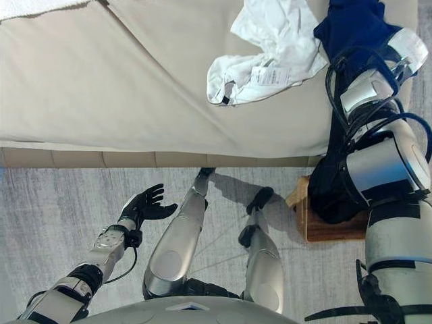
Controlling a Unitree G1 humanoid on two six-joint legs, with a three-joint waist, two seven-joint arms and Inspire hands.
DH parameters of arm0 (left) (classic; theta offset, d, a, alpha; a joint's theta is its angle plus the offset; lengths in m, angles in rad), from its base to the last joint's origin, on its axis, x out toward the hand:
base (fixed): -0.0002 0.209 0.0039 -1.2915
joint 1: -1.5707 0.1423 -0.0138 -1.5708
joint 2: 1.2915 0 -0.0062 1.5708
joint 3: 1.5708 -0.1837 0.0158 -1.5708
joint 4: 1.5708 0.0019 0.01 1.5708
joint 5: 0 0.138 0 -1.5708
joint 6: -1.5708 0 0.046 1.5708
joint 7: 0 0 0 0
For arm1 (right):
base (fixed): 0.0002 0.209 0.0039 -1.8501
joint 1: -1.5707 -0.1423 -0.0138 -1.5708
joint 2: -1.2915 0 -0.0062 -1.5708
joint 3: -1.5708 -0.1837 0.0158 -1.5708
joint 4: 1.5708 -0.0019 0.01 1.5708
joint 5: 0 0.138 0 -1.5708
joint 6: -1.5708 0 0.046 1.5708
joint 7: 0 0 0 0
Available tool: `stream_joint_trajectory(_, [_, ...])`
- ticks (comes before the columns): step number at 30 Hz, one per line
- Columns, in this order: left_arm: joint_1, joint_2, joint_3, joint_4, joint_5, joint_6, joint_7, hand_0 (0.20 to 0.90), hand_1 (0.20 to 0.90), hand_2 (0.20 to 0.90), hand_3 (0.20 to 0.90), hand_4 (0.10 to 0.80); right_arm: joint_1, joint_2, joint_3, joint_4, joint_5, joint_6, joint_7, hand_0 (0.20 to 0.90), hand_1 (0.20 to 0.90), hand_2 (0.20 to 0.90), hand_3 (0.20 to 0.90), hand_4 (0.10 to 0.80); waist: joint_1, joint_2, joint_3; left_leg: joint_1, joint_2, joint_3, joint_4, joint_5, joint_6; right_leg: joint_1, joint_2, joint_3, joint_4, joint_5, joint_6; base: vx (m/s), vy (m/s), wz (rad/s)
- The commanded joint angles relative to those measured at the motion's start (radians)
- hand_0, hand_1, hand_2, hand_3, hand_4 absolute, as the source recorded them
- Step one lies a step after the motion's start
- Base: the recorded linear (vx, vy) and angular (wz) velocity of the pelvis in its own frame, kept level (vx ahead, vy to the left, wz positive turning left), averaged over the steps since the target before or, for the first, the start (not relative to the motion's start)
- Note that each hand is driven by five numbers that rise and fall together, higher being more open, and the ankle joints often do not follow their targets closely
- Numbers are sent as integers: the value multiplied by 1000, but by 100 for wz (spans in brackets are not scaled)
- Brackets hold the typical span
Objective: Pick up the clothes from the bed and place them into the basket
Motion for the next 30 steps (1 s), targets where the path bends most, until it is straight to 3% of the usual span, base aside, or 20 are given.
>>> stream_joint_trajectory(1, [131,19,-11,2,-32,-37,-33,900,900,900,900,800,-149,-141,175,1,-115,41,-12,582,582,582,529,429,1,87,-15,-30,-54,1,61,-94,87,-49,-28,-8,113,-34,55,69,34,-9])
stream_joint_trajectory(2, [135,23,-11,0,-32,-33,-39,900,900,900,900,800,-160,-142,187,1,-115,42,16,488,488,488,420,320,3,89,-15,-35,-54,2,58,-91,87,-55,-30,-8,113,-35,56,74,9,-3])
stream_joint_trajectory(3, [138,26,-10,-1,-33,-33,-44,900,900,900,900,800,-170,-144,201,0,-106,36,38,460,460,460,387,287,5,91,-15,-43,-54,1,59,-90,86,-63,-32,-9,117,-36,56,-21,35,0])
stream_joint_trajectory(4, [146,30,-4,0,-35,-39,-55,900,900,900,900,800,-176,-146,209,0,-105,23,63,378,378,378,291,191,7,90,-15,-48,-53,-1,57,-87,84,-71,-33,-10,123,-37,57,0,0,0])
stream_joint_trajectory(5, [151,31,0,1,-33,-44,-63,900,900,900,900,800,-177,-148,213,-4,-121,12,100,371,371,371,282,182,8,88,-15,-53,-54,-1,58,-86,84,-75,-34,-11,126,-38,57,0,0,0])
stream_joint_trajectory(6, [151,32,1,-2,-30,-44,-65,900,900,900,900,800,-177,-148,216,-5,-124,5,117,300,300,300,200,100,9,87,-15,-57,-54,-2,59,-87,84,-79,-36,-14,128,-37,58,0,0,0])
stream_joint_trajectory(10, [154,44,1,-22,-30,-49,-75,900,900,900,900,800,-168,-163,225,-7,-23,-74,177,300,300,300,200,100,12,74,-15,-57,-45,0,42,-81,82,-81,-36,-22,125,-33,65,-21,-28,4])
stream_joint_trajectory(12, [150,41,-1,-20,-25,-55,-69,900,900,900,900,800,-151,-165,180,-15,31,-155,118,300,300,300,200,100,11,68,-15,-38,-39,2,21,-78,79,-67,-33,-25,117,-30,67,-75,-18,4])
stream_joint_trajectory(13, [142,43,2,-17,-25,-58,-65,900,900,900,900,800,-154,-171,163,-25,52,-183,91,300,300,300,200,100,5,62,-15,-56,-47,3,17,-46,81,-81,-42,-35,111,-1,61,-120,3,2])
stream_joint_trajectory(16, [144,45,11,-10,-20,-58,-58,900,900,900,900,800,-147,-179,136,-64,84,-239,24,300,300,300,200,100,0,52,-15,-26,-41,9,3,-47,79,-56,-37,-31,103,0,62,-59,-15,3])
stream_joint_trajectory(18, [144,43,24,3,-5,-56,-42,900,900,900,900,800,-136,-182,102,-121,41,-320,-88,300,300,300,200,100,-7,40,-15,29,-33,21,-12,-56,77,-12,-33,-23,96,-2,63,-39,-42,-2])
stream_joint_trajectory(24, [127,46,39,9,25,-18,-11,900,900,900,900,800,-103,-216,100,-392,20,-344,-130,300,300,300,200,100,-29,24,-15,173,-24,56,-39,-78,78,111,-35,-5,84,-15,60,-38,-38,-11])
stream_joint_trajectory(30, [116,29,41,8,60,26,28,900,900,900,900,800,45,-256,-25,-593,16,-402,-133,300,300,300,200,100,-85,8,-115,296,-2,96,-96,-104,79,217,-17,29,47,-39,55,11,-52,-13])
